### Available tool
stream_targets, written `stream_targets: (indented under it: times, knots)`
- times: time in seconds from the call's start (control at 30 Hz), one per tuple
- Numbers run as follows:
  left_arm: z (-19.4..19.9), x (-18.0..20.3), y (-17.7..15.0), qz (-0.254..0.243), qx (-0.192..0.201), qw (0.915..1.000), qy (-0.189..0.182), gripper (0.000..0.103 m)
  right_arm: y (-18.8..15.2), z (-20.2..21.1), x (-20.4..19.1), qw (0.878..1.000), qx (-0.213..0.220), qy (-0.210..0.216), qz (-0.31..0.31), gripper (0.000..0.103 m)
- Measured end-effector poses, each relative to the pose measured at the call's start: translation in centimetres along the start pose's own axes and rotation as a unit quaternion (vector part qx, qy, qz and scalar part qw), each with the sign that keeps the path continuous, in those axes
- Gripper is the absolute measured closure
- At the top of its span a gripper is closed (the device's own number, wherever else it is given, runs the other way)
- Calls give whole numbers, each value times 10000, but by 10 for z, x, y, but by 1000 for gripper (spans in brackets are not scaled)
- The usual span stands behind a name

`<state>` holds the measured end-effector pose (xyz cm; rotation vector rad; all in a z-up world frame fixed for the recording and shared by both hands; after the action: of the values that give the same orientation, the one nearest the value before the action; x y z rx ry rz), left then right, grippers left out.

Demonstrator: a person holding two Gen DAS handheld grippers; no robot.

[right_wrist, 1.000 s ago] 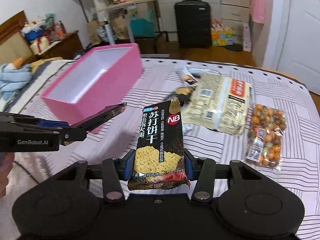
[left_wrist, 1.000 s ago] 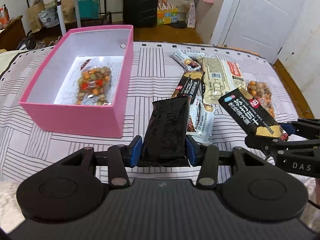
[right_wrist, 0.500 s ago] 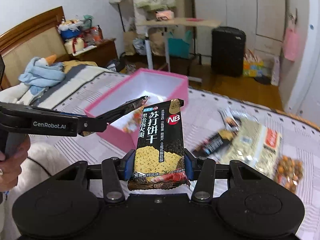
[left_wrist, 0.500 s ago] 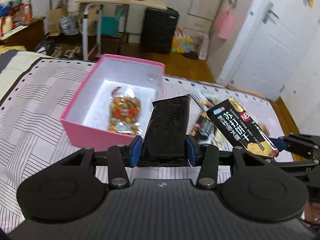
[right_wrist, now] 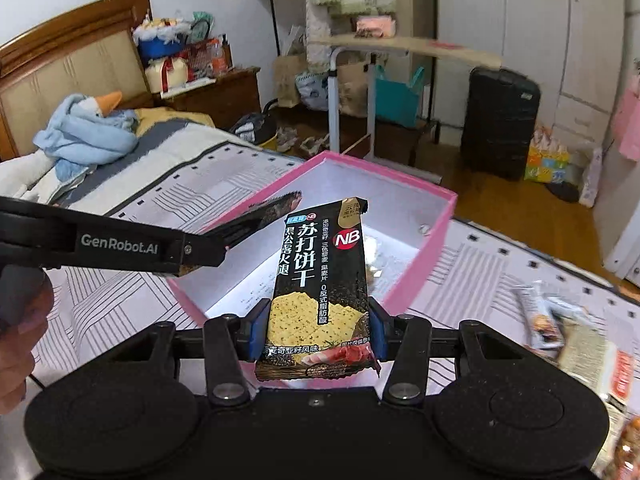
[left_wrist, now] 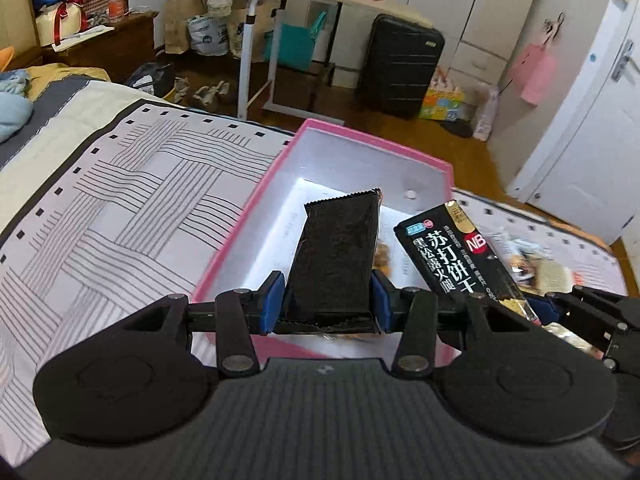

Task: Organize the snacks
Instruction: 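Carry the black bar and NB pack over the pink box with both tools, then drop the black bar and NB pack into the box, opening both tools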

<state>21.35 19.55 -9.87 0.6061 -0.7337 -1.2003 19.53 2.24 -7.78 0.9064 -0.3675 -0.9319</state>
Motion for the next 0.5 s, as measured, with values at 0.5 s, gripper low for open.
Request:
stream_targets:
  times: [0.5]
  knots:
    - [-74,-23,-13,5,-576,9983,31,58,-1,-74,-25,9961,-505,-263,669,49]
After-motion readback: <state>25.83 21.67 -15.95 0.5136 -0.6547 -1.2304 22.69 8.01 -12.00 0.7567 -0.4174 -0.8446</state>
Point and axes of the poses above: each gripper's, at about its wrist camera, not at the fingertips, and z roughly against the way its jaws point, x to its right, y to its top, the point moved 6 cm from there along -z, roughly the way its jaws point, and after that the axes turned 9 degrees about x, right-handed, at the moved point
